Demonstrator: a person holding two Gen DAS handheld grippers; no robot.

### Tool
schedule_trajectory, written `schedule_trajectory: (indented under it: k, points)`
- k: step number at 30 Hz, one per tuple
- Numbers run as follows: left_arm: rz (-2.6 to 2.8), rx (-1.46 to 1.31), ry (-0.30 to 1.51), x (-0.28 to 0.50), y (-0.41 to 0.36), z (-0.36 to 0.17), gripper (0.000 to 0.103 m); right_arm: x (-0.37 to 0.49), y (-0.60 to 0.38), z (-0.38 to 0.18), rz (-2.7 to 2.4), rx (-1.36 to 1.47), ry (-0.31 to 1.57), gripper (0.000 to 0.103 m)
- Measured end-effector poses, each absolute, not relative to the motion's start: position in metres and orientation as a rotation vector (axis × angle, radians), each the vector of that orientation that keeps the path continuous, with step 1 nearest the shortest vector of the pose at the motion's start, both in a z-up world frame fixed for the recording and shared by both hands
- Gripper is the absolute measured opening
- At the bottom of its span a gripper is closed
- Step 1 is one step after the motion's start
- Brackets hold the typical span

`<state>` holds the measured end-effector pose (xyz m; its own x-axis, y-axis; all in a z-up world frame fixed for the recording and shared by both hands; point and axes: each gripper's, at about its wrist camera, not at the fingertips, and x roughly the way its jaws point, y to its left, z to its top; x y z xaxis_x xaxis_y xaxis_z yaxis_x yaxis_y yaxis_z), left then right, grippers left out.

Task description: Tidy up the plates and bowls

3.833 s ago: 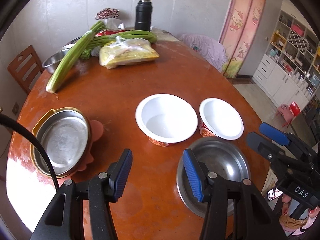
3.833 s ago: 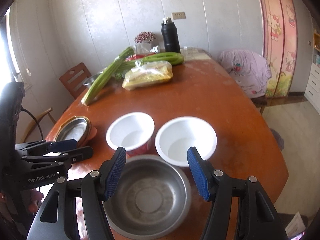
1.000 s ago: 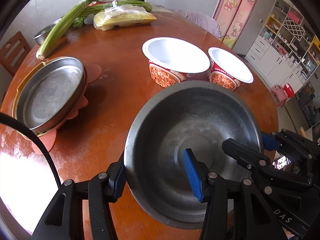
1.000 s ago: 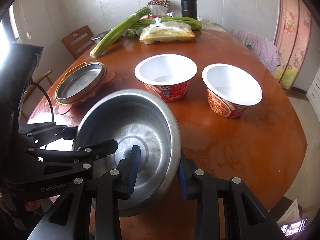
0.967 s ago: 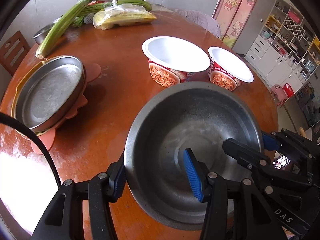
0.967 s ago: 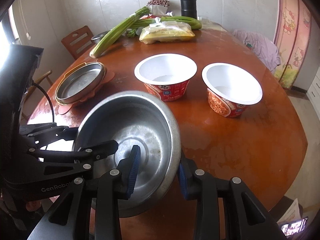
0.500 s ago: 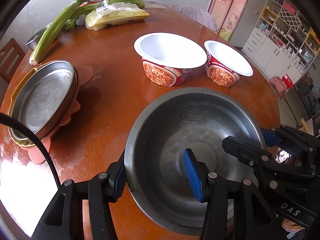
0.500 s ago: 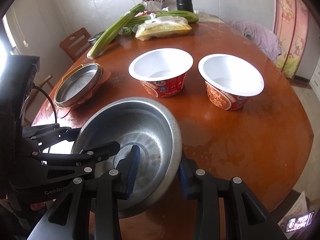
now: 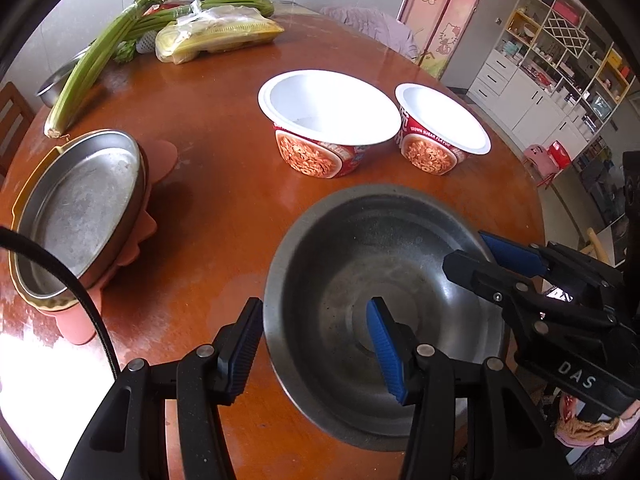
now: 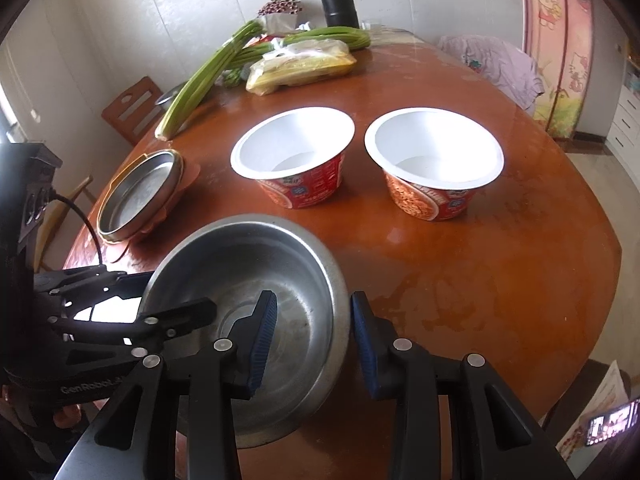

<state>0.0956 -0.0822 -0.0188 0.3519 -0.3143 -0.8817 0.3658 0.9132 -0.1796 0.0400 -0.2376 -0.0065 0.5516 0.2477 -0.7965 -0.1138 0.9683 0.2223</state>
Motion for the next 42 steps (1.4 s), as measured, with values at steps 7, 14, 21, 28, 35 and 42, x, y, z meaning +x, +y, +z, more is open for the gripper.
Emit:
schedule_trajectory:
  k: [7,14,21,28,35,42]
  points:
    - [-0.467,0.045,1.104,0.096,-0.077,-0.009,0.053,0.040,-0.242,0.003,0.151,0.138,0.925,0.040]
    - [-0.473,0.049,1.060,0.100,-0.068,0.007,0.053,0.041,-0.246,0.026,0.107,0.139,0.859,0.040]
    - [-0.427,0.028,1.033,0.104,-0.060,0.019,0.053,0.051,-0.244,0.047,0.184,0.177,0.832,0.042]
    - [-0.384,-0.001,1.007,0.111,-0.056,0.032,0.053,0.065,-0.236,0.055,0.258,0.185,0.851,0.042]
    - [-0.353,0.006,0.992,0.130,-0.055,0.045,0.053,0.081,-0.242,0.049,0.286,0.264,0.882,0.043]
    - [-0.351,0.041,0.986,0.159,-0.066,0.055,0.053,0.095,-0.244,0.038,0.285,0.291,0.915,0.043]
